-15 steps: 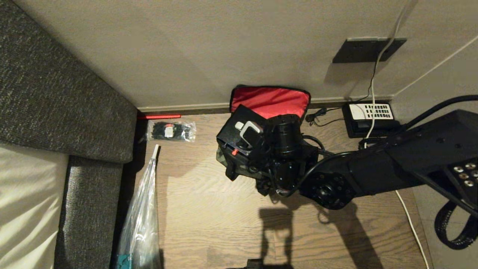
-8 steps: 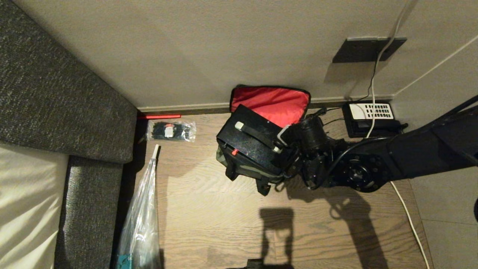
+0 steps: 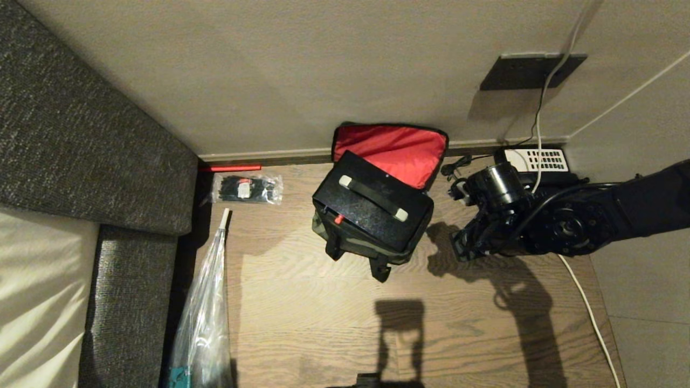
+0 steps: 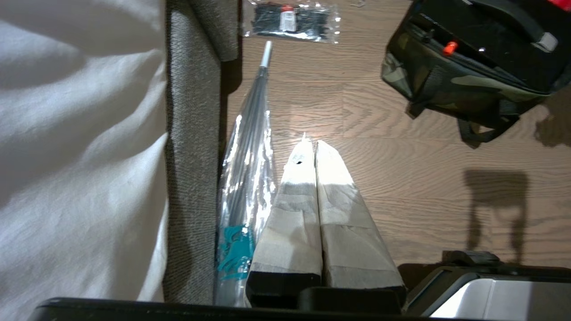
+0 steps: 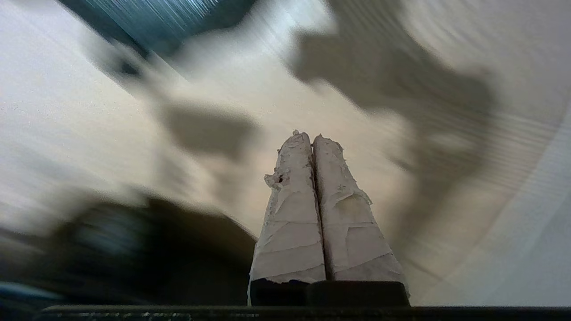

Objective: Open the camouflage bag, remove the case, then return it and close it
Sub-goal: Close the top of the storage box

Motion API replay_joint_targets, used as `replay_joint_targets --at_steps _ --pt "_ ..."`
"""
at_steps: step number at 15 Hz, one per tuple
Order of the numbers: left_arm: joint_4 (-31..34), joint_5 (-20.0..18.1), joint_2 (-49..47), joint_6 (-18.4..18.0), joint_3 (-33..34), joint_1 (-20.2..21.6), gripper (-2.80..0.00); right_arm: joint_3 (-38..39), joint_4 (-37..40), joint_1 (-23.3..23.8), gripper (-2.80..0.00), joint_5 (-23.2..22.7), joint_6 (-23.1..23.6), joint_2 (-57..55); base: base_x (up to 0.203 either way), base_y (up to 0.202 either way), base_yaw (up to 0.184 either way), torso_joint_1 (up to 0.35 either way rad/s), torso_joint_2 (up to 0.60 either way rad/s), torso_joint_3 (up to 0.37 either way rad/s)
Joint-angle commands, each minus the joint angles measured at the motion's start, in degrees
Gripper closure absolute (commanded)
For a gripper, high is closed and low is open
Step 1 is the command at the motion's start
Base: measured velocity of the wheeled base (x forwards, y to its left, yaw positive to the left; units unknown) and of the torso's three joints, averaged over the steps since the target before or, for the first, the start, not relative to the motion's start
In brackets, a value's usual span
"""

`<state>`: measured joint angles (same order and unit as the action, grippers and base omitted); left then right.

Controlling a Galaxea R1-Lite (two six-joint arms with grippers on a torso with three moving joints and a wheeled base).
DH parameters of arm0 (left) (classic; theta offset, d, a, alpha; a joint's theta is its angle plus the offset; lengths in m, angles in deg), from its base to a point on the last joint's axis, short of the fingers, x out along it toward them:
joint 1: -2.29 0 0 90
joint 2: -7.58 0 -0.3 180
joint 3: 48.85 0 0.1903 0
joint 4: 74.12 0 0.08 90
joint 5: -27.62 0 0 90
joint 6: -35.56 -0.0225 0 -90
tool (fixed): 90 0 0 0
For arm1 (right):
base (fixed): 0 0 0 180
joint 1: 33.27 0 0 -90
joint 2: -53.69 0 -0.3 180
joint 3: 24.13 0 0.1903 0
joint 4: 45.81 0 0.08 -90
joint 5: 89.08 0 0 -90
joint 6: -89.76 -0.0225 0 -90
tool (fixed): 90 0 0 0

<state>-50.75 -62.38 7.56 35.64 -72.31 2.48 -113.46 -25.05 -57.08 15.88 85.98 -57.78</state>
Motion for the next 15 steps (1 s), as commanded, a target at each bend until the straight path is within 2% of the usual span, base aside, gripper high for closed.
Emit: replay_joint_targets --at_steps 1,2,4,15 --pt "0.0 0.0 0.1 0.0 0.0 0.0 0.0 1.3 -12.0 0.4 0.0 -7.7 -12.8 -1.4 0.0 0.0 0.0 0.0 0.0 0.0" --pt "0.0 0.0 0.1 0.0 0.0 -0.1 0.0 1.8 -15.6 0.6 0.0 -10.2 -15.9 -3.0 0.0 0.0 0.0 0.0 0.0 0.0" --pt "0.0 0.0 0.1 0.0 0.0 0.0 0.0 0.8 -17.1 1.1 0.0 -11.1 -18.8 -5.6 0.0 0.0 0.0 0.0 0.0 0.0" --pt "0.0 0.0 0.2 0.0 0.0 -0.1 0.0 -7.8 -17.0 2.1 0.0 -11.1 -19.5 -13.5 0.0 0.0 0.0 0.0 0.0 0.0"
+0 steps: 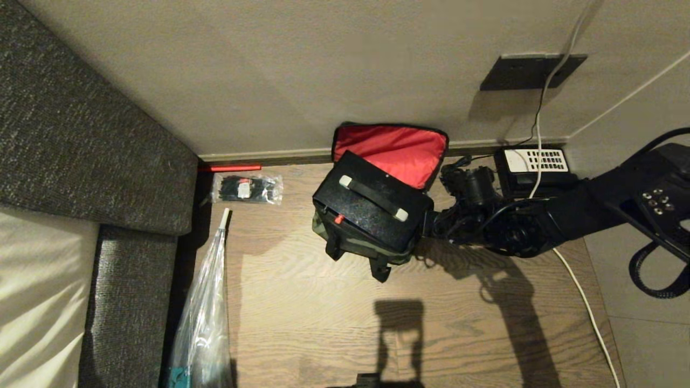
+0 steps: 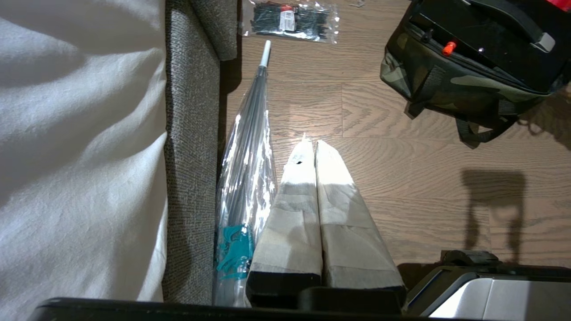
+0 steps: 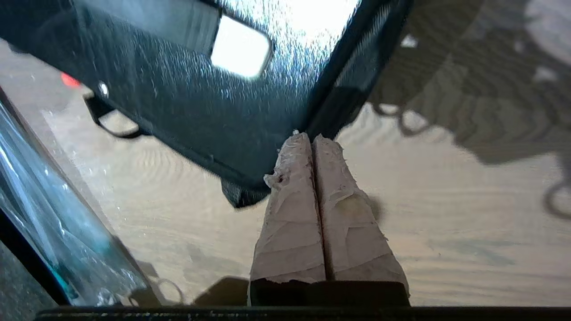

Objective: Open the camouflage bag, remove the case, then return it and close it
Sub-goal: Close the top of the storage box

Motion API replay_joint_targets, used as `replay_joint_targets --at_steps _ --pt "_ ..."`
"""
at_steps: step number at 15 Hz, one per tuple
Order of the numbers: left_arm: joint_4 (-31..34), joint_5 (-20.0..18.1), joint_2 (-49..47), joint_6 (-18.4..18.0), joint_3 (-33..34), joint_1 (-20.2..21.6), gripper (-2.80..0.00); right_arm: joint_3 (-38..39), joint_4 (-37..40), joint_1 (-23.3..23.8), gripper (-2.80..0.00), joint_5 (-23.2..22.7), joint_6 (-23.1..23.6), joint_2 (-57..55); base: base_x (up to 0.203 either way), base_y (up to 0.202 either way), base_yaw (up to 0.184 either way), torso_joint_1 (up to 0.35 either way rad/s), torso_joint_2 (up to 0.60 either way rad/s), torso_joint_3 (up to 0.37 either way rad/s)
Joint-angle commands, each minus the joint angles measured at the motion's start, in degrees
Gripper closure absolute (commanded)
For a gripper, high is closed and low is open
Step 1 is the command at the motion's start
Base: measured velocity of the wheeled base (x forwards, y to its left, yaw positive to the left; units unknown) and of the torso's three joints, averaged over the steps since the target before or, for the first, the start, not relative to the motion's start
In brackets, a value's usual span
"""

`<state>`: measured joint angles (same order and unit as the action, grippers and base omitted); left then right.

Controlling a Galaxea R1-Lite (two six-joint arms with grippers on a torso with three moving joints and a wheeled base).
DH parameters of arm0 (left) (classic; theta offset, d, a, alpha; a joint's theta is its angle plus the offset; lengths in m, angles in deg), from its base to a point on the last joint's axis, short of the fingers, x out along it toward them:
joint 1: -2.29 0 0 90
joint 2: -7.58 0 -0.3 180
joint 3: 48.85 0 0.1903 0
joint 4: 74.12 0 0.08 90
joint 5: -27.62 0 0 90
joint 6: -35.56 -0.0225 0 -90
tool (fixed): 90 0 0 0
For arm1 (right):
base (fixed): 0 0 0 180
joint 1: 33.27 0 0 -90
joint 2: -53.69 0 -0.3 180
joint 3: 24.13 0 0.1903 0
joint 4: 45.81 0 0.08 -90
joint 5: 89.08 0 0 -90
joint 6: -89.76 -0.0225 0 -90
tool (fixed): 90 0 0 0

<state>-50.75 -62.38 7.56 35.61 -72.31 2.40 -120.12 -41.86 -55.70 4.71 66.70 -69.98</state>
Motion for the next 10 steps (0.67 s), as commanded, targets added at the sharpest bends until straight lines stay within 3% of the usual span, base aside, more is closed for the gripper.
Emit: replay_joint_targets --at_steps 1,10 --pt "0.0 0.0 0.2 0.0 0.0 0.0 0.0 -2.3 -0.3 1.2 0.0 0.1 -0.3 -1.4 0.0 0.0 0.0 0.0 0.0 0.0" --pt "0.0 0.0 0.2 0.0 0.0 0.0 0.0 -4.5 0.3 2.5 0.0 0.3 -1.1 -1.8 0.0 0.0 0.0 0.0 0.0 0.0"
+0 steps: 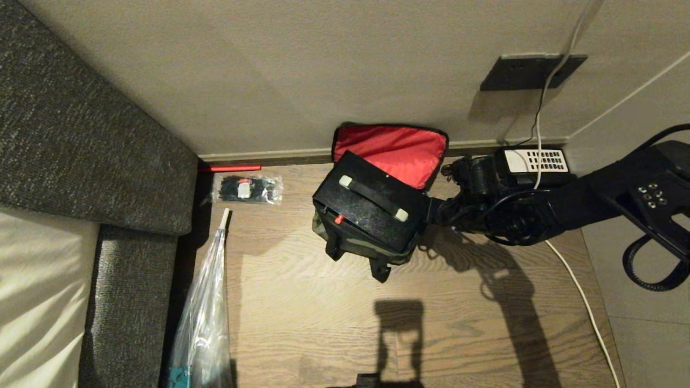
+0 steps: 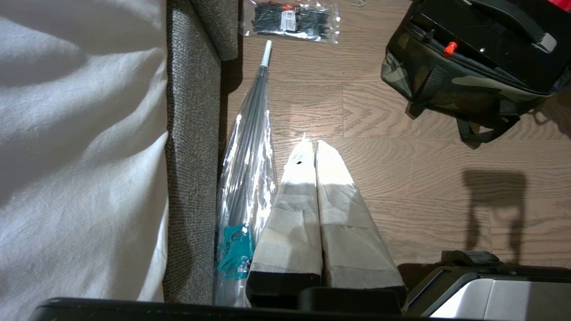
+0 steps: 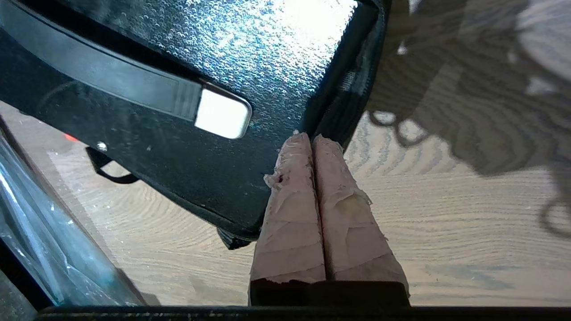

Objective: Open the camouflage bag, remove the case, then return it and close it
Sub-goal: Close the top of the storage box

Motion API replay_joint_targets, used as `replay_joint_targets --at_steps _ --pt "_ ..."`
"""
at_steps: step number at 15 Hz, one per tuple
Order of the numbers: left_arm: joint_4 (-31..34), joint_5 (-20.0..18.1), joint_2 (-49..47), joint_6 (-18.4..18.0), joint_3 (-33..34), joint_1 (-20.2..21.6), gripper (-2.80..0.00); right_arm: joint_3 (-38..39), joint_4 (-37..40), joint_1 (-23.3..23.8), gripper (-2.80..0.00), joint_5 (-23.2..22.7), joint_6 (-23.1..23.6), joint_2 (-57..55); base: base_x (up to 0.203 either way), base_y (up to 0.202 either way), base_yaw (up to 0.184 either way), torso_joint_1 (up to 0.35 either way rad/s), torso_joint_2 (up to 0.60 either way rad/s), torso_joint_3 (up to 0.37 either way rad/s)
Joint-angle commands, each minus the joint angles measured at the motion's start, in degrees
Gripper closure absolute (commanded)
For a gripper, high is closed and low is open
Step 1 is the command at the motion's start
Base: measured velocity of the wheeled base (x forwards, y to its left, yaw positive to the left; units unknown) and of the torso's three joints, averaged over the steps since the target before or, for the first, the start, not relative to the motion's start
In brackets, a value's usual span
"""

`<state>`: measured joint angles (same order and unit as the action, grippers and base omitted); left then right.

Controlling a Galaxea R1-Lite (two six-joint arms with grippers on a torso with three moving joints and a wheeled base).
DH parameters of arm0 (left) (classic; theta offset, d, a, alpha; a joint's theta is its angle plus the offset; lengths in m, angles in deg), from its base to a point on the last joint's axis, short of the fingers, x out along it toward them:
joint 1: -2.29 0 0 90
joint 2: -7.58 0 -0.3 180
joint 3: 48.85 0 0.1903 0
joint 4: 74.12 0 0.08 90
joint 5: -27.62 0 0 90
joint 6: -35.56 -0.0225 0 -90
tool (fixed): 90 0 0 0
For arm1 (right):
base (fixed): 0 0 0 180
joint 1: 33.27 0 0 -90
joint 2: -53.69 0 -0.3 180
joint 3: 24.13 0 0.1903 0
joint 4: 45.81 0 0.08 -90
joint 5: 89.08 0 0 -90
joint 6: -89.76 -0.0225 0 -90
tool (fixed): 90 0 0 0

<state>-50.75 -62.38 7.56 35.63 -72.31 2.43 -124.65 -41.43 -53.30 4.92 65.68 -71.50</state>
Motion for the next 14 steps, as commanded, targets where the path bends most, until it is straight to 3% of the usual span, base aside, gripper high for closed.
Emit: replay_joint_targets --at_steps 1,2,7,11,14 --pt "0.0 0.0 0.2 0.0 0.0 0.0 0.0 0.0 -0.2 0.1 0.0 0.1 0.0 -0.3 0.0 0.0 0.0 0.0 0.0 0.0" --pt "0.0 0.0 0.2 0.0 0.0 0.0 0.0 0.1 -0.2 0.0 -2.8 0.0 0.2 -0.2 0.0 0.0 0.0 0.0 0.0 0.0" --pt "0.0 0.0 0.2 0.0 0.0 0.0 0.0 2.0 0.0 -0.1 -2.8 0.2 -1.0 -1.1 0.0 0.0 0.0 0.0 0.0 0.0" --pt "0.0 0.0 0.2 0.0 0.0 0.0 0.0 1.6 -0.1 -0.2 -2.8 -0.2 -9.6 -2.6 0.0 0.0 0.0 0.0 0.0 0.0" --pt "0.0 0.0 0.2 0.0 0.0 0.0 0.0 2.1 0.1 -0.1 -2.8 0.0 -9.7 -4.0 0.0 0.0 0.0 0.0 0.0 0.0"
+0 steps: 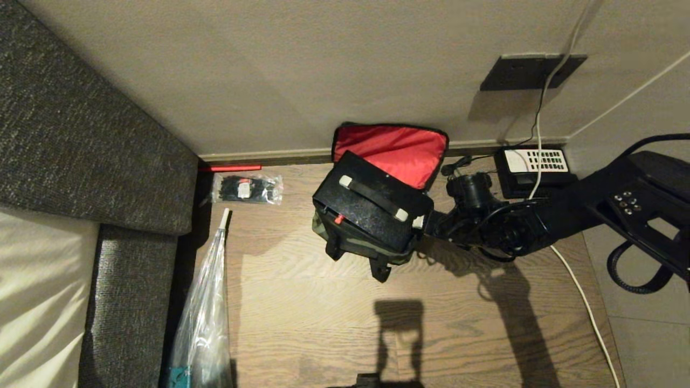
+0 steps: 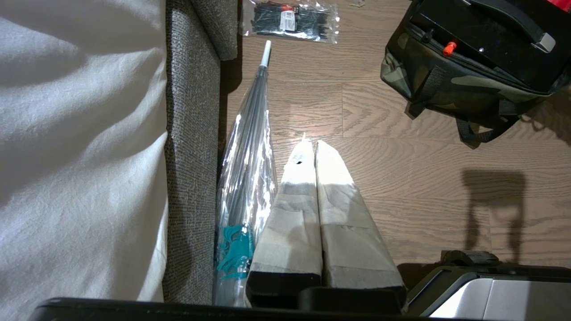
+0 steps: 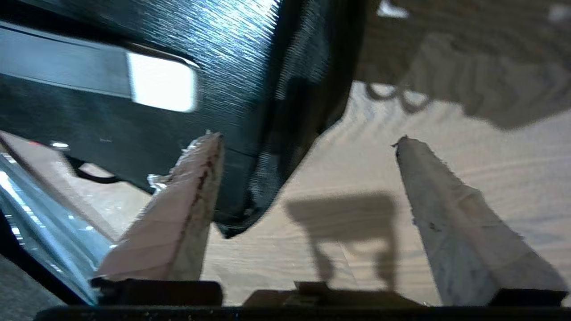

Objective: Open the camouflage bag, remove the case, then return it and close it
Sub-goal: Close the top of the storage box

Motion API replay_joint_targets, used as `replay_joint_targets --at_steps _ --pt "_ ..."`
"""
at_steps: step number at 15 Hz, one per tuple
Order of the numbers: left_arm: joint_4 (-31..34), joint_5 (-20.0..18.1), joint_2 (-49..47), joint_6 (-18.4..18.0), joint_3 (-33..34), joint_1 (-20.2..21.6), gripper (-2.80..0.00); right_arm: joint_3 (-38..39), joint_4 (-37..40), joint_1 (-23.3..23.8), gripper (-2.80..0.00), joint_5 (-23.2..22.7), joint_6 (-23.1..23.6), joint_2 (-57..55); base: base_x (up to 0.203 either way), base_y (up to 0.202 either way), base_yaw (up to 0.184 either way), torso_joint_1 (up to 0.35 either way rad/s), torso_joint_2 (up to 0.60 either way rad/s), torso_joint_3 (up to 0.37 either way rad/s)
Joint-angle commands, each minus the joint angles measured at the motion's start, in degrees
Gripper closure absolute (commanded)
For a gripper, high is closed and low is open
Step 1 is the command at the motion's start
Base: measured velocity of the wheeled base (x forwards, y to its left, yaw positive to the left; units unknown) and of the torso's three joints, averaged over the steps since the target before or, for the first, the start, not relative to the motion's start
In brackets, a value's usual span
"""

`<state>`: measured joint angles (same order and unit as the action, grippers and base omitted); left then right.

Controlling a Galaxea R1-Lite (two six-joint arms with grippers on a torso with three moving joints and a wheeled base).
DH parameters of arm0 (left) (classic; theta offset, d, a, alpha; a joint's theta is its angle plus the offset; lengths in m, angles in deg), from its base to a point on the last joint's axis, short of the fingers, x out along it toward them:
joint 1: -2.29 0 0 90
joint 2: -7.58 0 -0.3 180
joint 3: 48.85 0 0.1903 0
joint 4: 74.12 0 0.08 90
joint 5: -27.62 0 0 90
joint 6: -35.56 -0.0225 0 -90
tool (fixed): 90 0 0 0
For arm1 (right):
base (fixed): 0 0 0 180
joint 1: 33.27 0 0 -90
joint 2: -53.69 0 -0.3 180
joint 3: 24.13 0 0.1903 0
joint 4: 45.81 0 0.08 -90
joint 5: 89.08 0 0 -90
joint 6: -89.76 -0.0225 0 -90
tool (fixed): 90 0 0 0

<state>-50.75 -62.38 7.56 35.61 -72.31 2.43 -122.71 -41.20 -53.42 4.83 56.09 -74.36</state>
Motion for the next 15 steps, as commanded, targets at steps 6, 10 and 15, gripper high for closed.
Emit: replay_joint_targets --at_steps 6,10,15 --pt "0.0 0.0 0.2 0.0 0.0 0.0 0.0 -0.1 1.2 0.0 -2.8 0.3 0.3 -2.8 0.0 0.0 0.0 0.0 0.0 0.0" --pt "0.0 0.0 0.2 0.0 0.0 0.0 0.0 0.1 1.0 0.0 -2.8 0.3 0.4 -3.9 0.0 0.0 0.0 0.0 0.0 0.0" --pt "0.0 0.0 0.2 0.0 0.0 0.0 0.0 0.1 1.0 0.1 -2.8 1.8 1.3 -4.5 0.0 0.0 0.0 0.0 0.0 0.0"
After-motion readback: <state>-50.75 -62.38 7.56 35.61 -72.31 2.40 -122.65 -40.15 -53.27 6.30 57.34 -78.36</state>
